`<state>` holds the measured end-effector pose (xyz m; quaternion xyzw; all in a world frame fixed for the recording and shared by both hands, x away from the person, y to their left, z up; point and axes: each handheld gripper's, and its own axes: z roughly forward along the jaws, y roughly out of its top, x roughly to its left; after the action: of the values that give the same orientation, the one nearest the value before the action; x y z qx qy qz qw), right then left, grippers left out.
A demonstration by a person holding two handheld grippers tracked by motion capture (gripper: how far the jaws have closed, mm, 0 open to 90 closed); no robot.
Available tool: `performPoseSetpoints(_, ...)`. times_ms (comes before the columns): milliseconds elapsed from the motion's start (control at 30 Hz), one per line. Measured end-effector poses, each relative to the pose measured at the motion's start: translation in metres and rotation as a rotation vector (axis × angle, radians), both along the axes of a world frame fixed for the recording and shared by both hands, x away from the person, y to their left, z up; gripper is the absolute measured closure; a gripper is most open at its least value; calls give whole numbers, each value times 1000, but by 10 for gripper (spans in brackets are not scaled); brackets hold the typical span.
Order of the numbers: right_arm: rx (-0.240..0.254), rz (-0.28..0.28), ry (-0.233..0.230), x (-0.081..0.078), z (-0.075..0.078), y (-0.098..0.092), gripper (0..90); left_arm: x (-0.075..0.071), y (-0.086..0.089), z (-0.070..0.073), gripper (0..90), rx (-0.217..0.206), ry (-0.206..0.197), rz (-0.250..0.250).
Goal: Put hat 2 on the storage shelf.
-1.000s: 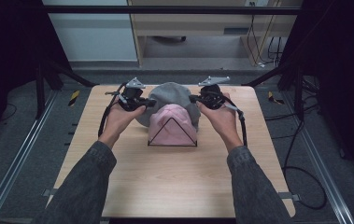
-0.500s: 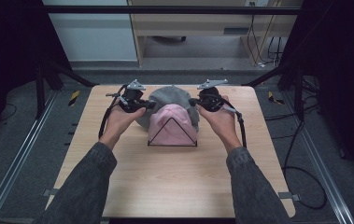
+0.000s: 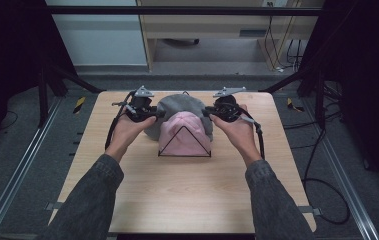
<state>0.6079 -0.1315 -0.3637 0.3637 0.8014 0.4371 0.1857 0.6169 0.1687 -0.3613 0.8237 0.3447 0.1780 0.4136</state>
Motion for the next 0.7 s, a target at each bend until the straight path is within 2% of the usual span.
performPoseSetpoints(67, 5, -3, -6, -3, 2, -2, 711, -2, 1, 2, 595, 7, -7, 7)
performPoseSetpoints(267, 8, -21, -9, -8, 4, -3, 619, -5, 3, 5, 480, -7, -22, 29)
performPoseSetpoints(467, 14, -22, -4, -9, 3, -1, 565, -7, 2, 3, 434, 12, -22, 15)
performPoseSetpoints(600, 10, -30, -4, -10, 2, 1, 528, -9, 2, 4, 423, 5, -28, 28)
performPoseSetpoints(700, 16, -40, -13, -12, 2, 2, 486, -13, 1, 5, 400, 26, -44, 24)
